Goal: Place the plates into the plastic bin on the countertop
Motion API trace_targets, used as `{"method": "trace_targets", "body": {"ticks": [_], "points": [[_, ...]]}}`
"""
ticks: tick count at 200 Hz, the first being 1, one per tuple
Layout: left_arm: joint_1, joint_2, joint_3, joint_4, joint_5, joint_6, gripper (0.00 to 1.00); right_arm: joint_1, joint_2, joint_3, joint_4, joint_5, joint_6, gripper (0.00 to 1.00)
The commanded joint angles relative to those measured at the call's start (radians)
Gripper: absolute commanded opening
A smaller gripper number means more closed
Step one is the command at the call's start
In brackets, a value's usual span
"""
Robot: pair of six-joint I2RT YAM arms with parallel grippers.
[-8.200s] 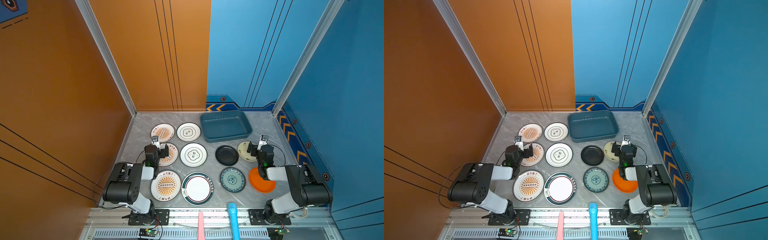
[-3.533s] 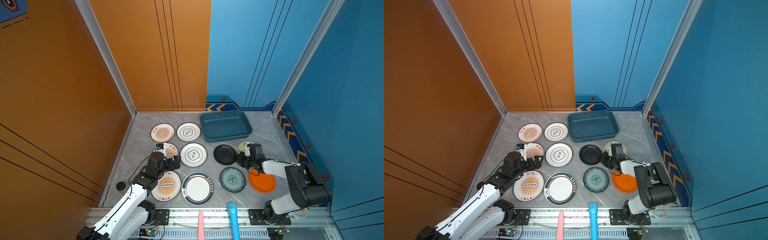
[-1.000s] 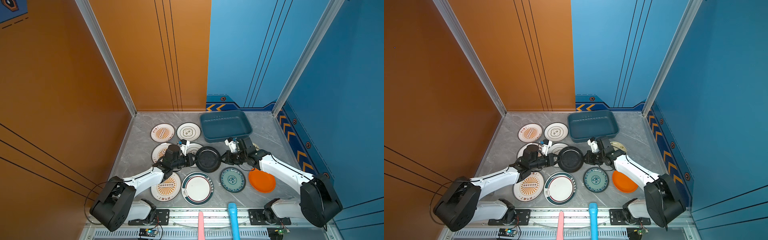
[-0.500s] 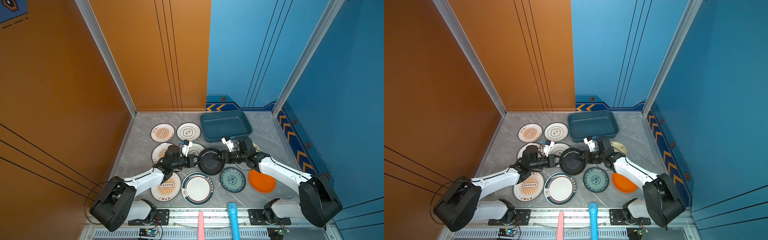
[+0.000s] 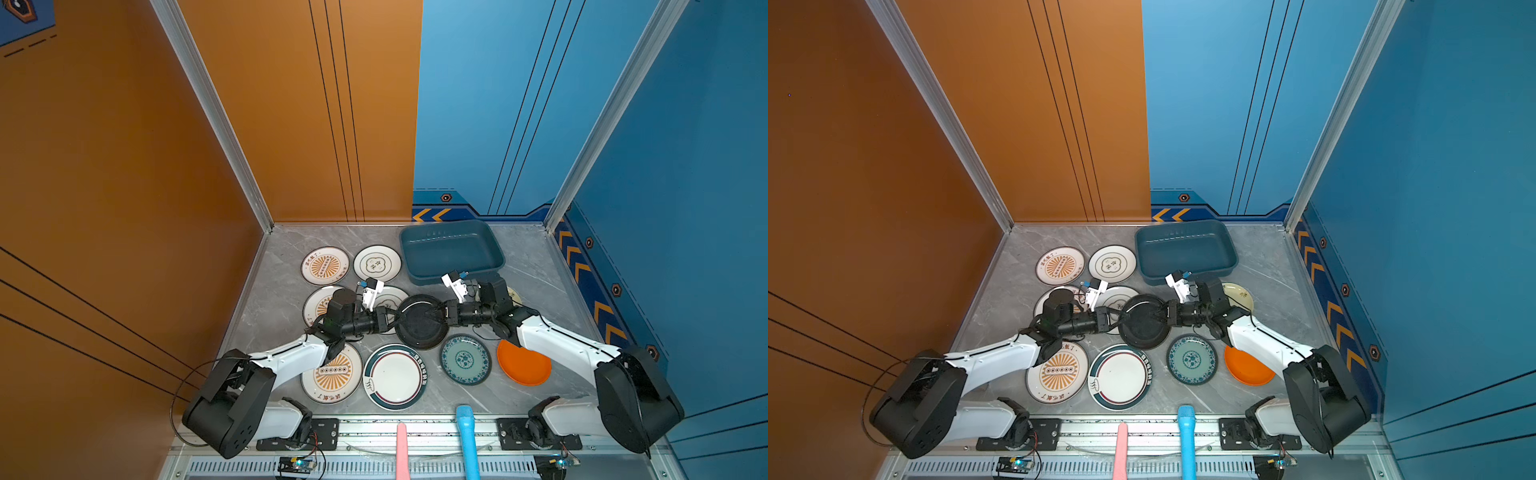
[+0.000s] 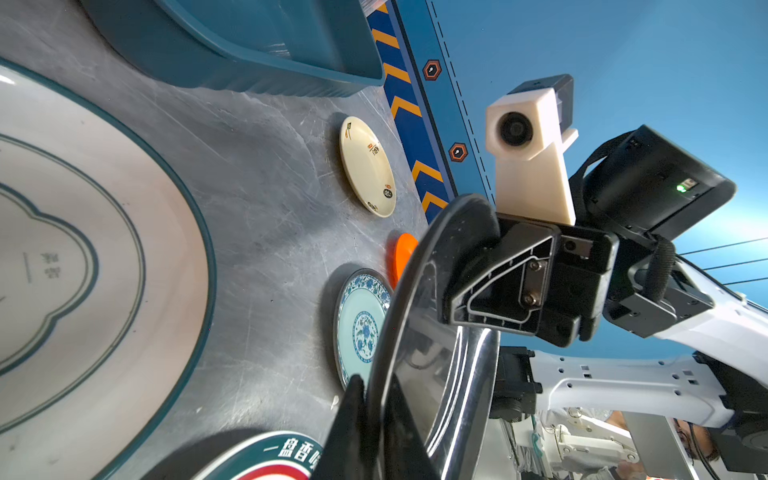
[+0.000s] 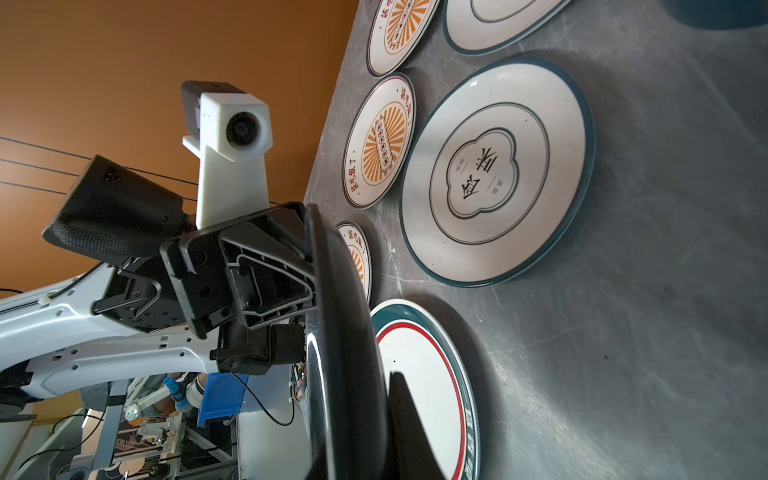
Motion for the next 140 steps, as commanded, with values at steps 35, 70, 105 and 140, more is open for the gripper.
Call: {"method": "trace_targets", "body": {"ticks": [35,70,105,140], "points": [[0.002,-0.137,-0.016,-0.218,-0.115,0.142,0.94,-0.084,0.025,0.161,-0.225,0.081,-0.052,0.00],[0.004,-0.342,-0.042,-0.425,-0.293,0.237,0.98,-0.199,0.099,0.348,-0.407,0.174,-0.073,0.00],[0.011,-0.520,-0.088,-0.536,-0.476,0.243,0.98,-0.304,0.241,0.568,-0.507,0.283,-0.064,0.00],[0.025,-0.515,-0.096,-0.562,-0.479,0.230,0.98,-0.364,0.479,0.844,-0.631,0.370,-0.068,0.00]]}}
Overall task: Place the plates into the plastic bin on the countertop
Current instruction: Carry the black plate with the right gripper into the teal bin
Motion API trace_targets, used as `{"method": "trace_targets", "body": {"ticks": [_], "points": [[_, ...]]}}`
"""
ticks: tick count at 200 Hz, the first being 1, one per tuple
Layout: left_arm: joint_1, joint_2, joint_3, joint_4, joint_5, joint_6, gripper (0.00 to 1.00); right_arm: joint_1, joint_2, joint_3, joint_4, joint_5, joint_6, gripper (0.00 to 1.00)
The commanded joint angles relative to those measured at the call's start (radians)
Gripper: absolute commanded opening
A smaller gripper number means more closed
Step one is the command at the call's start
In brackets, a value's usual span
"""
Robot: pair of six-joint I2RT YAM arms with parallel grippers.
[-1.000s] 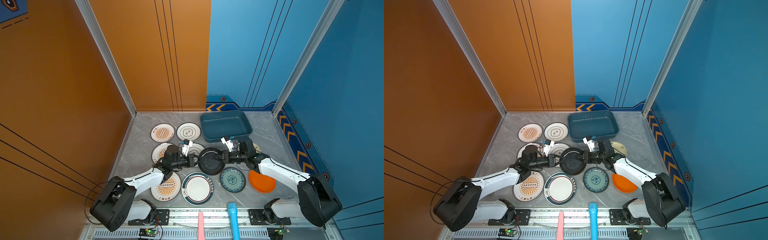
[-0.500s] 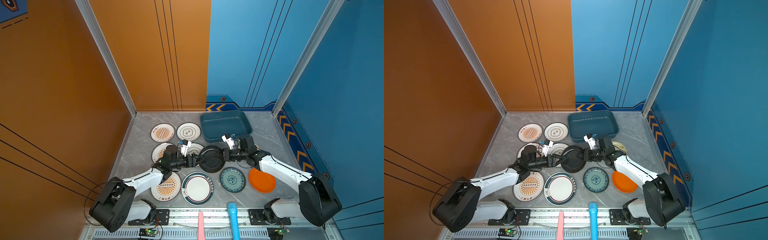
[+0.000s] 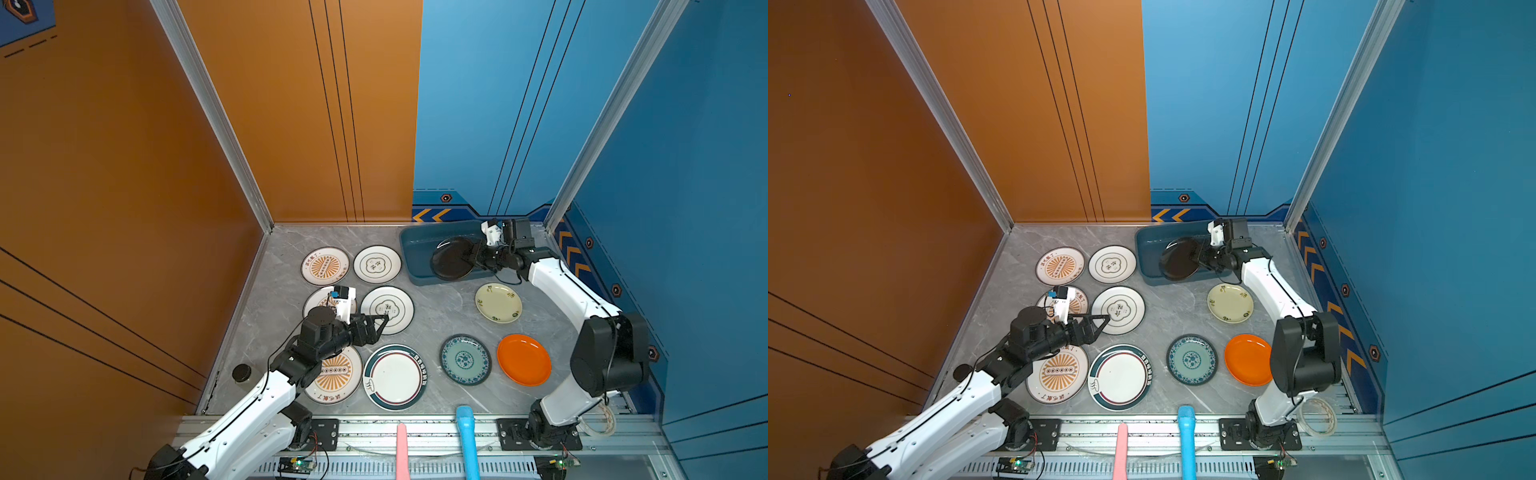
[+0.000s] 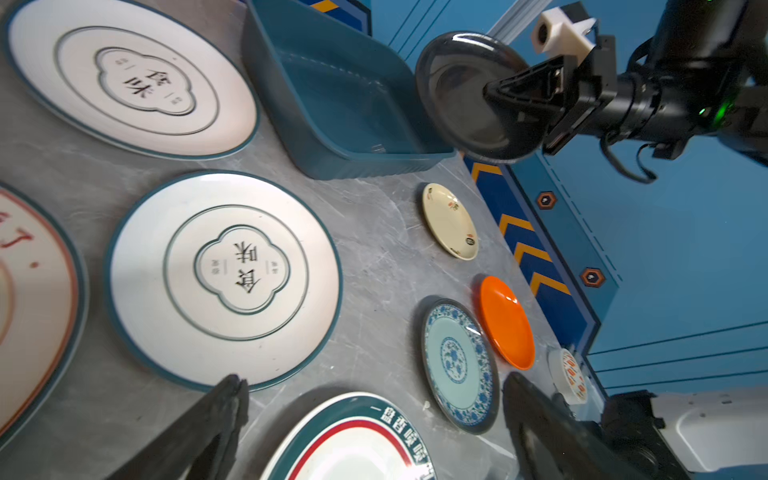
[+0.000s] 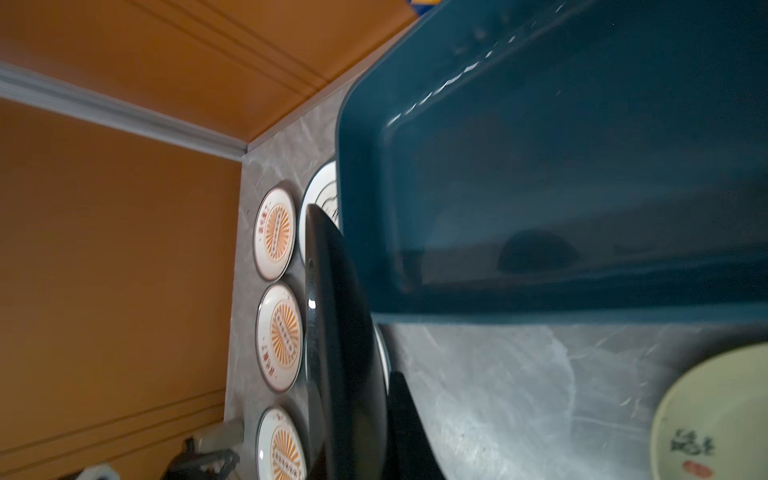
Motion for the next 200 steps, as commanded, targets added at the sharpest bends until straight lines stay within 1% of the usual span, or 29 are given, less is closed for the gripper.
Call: {"method": "trace_targets", "body": {"ticks": [1,22,42,47,72,98,121,163,183,200], "points": [[0.013,0.013,-0.014,-0.079,-0.064,0.017,0.98,-0.031,0.139,0.158,-0.145,0.096,-0.019,0.00],[0.016,0.029,-0.010,-0.095,-0.055,0.010,0.98,-0.051,0.282,0.309,-0.213,0.120,-0.018,0.00],[0.017,0.029,-0.011,-0.099,-0.052,0.007,0.98,-0.062,0.358,0.413,-0.238,0.147,-0.012,0.00],[0.017,0.026,-0.012,-0.101,-0.052,0.007,0.98,-0.064,0.398,0.433,-0.240,0.151,-0.009,0.00],[0.019,0.017,-0.012,-0.105,-0.057,0.006,0.98,-0.072,0.477,0.521,-0.273,0.166,-0.009,0.00],[0.021,0.018,-0.011,-0.106,-0.057,0.007,0.98,-0.079,0.543,0.606,-0.346,0.209,-0.037,0.00],[0.022,0.022,-0.013,-0.105,-0.058,0.007,0.98,-0.093,0.585,0.648,-0.398,0.246,-0.063,0.00],[0.023,0.028,-0.015,-0.098,-0.060,0.009,0.98,-0.123,0.622,0.661,-0.435,0.289,-0.101,0.00],[0.024,0.038,-0.015,-0.095,-0.057,0.009,0.98,-0.138,0.636,0.668,-0.451,0.299,-0.118,0.04],[0.023,0.041,-0.015,-0.092,-0.055,0.009,0.98,-0.148,0.648,0.677,-0.466,0.309,-0.131,0.09]]}}
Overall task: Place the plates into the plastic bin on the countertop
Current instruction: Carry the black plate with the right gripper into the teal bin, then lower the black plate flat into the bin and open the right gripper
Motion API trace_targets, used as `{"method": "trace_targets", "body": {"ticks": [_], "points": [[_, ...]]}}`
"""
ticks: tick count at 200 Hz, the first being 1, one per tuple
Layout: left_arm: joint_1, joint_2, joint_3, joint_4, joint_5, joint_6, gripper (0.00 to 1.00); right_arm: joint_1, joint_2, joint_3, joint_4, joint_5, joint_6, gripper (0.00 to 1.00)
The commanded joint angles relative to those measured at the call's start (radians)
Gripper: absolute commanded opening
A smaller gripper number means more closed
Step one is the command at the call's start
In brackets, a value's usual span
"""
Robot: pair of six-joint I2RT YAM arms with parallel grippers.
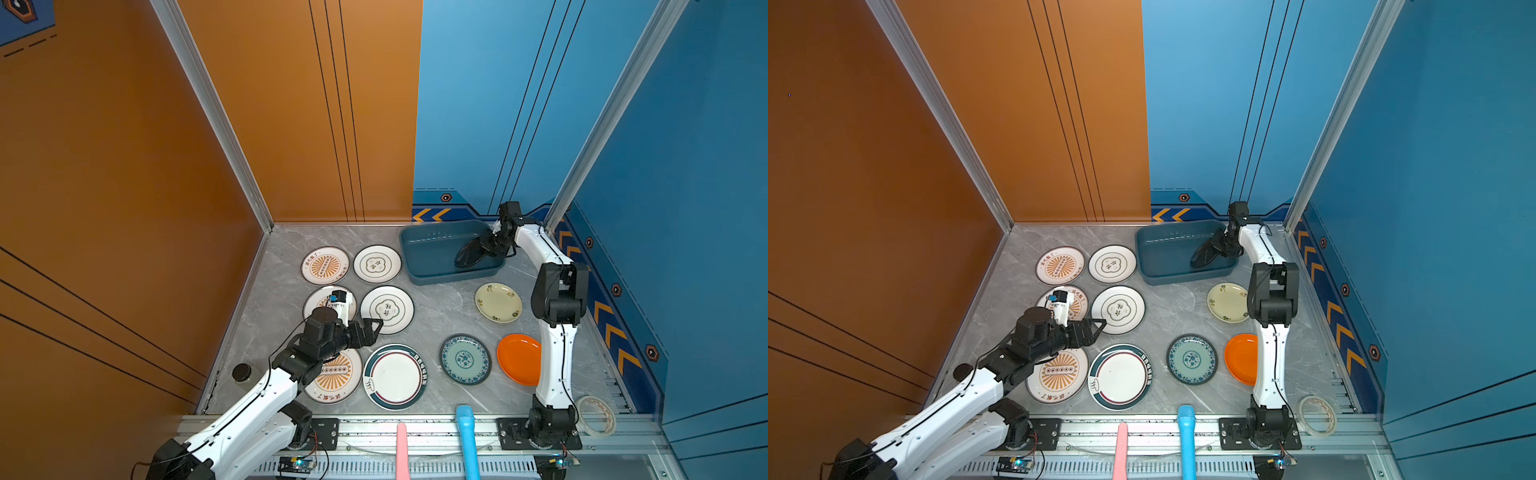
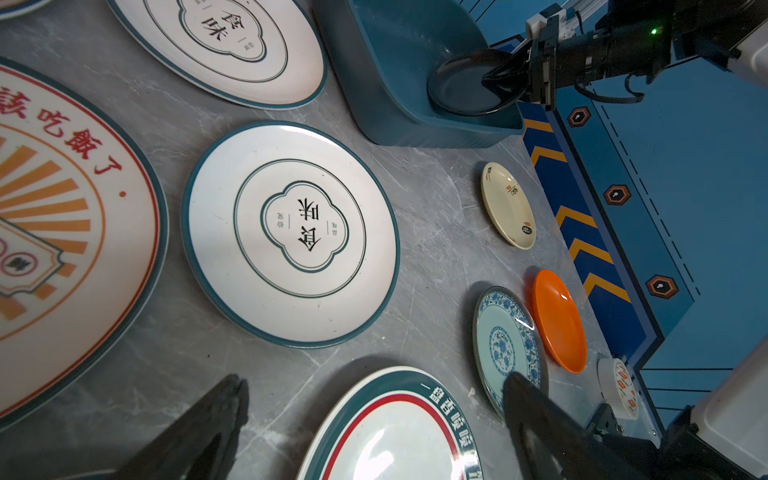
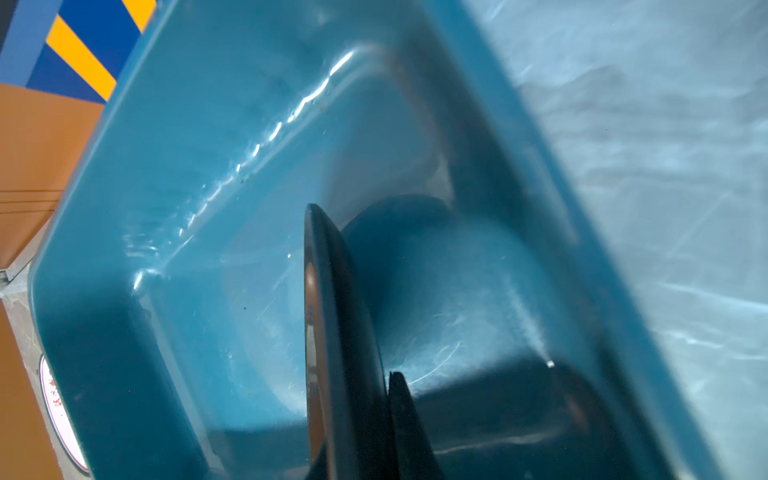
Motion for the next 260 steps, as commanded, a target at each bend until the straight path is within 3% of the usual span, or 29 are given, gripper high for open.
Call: {"method": "trace_targets", "body": {"ticks": [1,113,171,223,260], "points": [[0.009,0.007,-0.013,-0.005,-0.011,0.010,0.98,-0.017,0.036,0.025,-0.078,0.068,-0.051,0.09],[0.026,0.047,-0.005,0.021,0.007,0.014,0.98,-0.043,0.069,0.111,-0.177,0.145,-0.115,0.33],[0.026,0.024,-0.010,0.014,0.007,0.008,0.98,-0.042,0.059,0.140,-0.221,0.200,-0.126,0.40],[0.027,0.022,-0.008,0.009,0.001,0.008,0.98,-0.026,0.009,0.182,-0.259,0.239,-0.157,0.41],[0.030,0.026,-0.008,0.011,-0.005,0.012,0.98,0.033,-0.032,0.234,-0.259,0.137,-0.191,0.43]]}}
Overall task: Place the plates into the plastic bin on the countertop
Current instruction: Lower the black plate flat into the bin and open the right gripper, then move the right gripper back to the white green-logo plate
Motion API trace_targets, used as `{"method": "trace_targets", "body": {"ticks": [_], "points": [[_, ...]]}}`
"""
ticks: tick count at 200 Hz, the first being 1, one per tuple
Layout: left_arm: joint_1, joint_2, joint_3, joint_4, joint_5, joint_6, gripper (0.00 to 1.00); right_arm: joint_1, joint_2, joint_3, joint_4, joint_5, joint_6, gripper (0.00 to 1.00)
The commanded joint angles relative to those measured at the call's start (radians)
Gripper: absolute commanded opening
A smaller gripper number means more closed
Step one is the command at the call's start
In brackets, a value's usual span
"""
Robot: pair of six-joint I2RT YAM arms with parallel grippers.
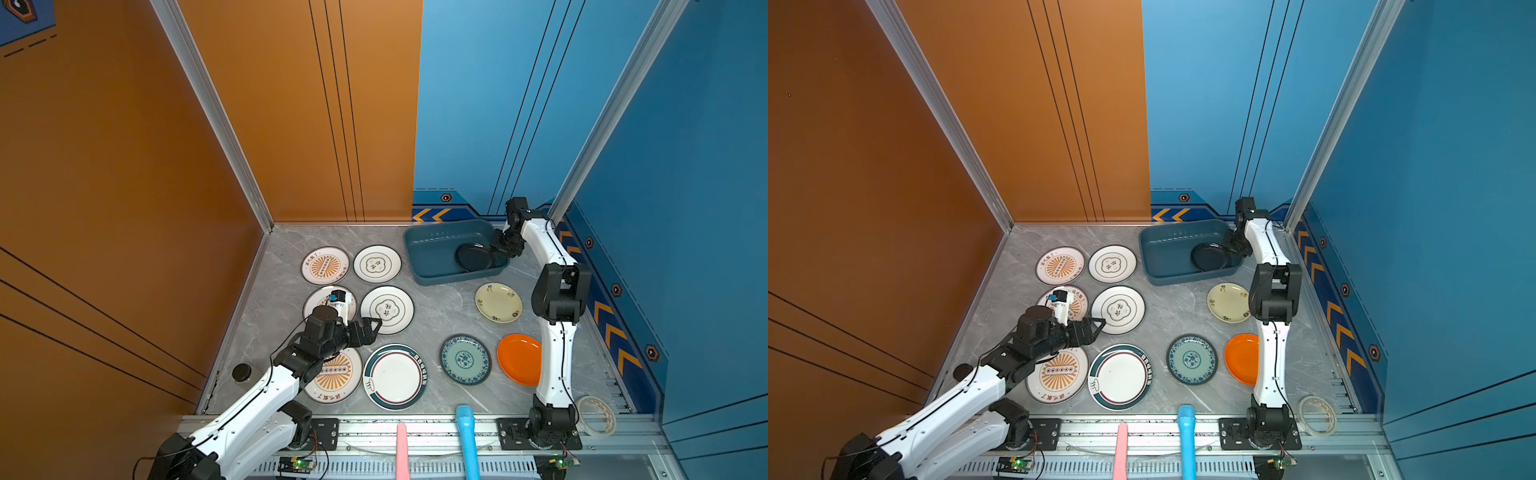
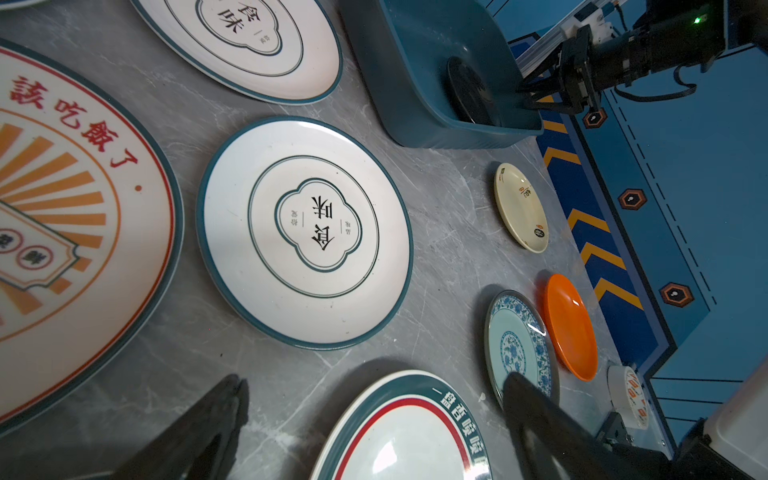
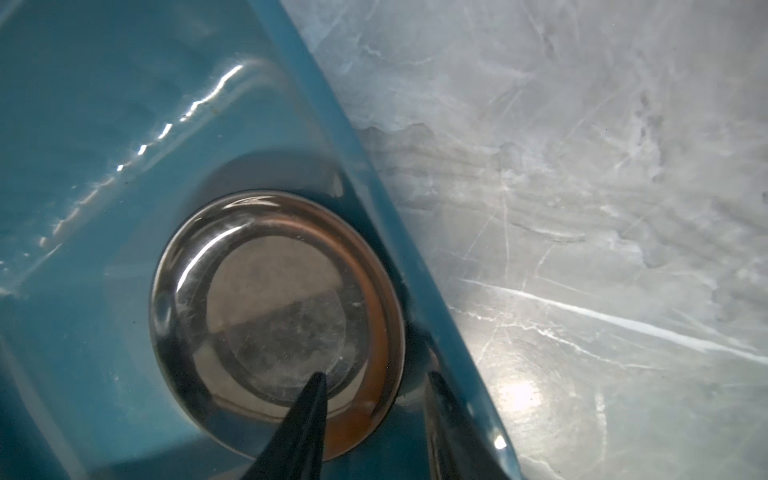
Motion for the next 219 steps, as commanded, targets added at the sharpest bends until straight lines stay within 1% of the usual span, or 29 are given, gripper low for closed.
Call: {"method": "trace_targets", "body": {"ticks": [1,20,63,92,104,120,143,158,162,196,219], "points": [[0.011,-0.004,-0.008,0.002,-0.005,0.012,0.98,0.052,-0.081,0.058,-0.033,-0.065,-0.033,0.43],[0.016,-0.001,-0.008,0.006,-0.008,0.012,0.98,0.101,-0.064,0.096,-0.033,-0.144,-0.003,0.44],[0.025,-0.013,-0.005,-0.021,-0.016,0.007,0.98,0.212,0.028,0.202,-0.026,-0.246,0.093,0.45],[0.031,-0.033,-0.001,-0.074,-0.052,0.009,0.98,0.299,0.023,0.198,0.009,-0.279,0.111,0.45],[0.034,-0.042,0.000,-0.094,-0.062,0.011,0.98,0.333,-0.013,0.156,0.027,-0.283,0.111,0.45],[0.035,-0.054,-0.002,-0.106,-0.070,0.010,0.98,0.382,-0.113,0.019,0.098,-0.278,0.106,0.45],[0.038,-0.060,-0.005,-0.106,-0.074,0.009,0.98,0.440,-0.290,-0.254,0.235,-0.276,0.116,0.45],[0.041,-0.054,-0.005,-0.102,-0.071,0.010,0.98,0.468,-0.437,-0.429,0.312,-0.279,0.125,0.45],[0.042,-0.051,-0.004,-0.101,-0.070,0.010,0.98,0.474,-0.472,-0.498,0.332,-0.277,0.129,0.45],[0.049,-0.030,-0.001,-0.083,-0.060,0.009,0.98,0.520,-0.750,-0.927,0.516,-0.264,0.210,0.46],[0.054,-0.018,-0.001,-0.073,-0.056,0.010,0.98,0.564,-0.872,-1.145,0.628,-0.242,0.286,0.47]]}}
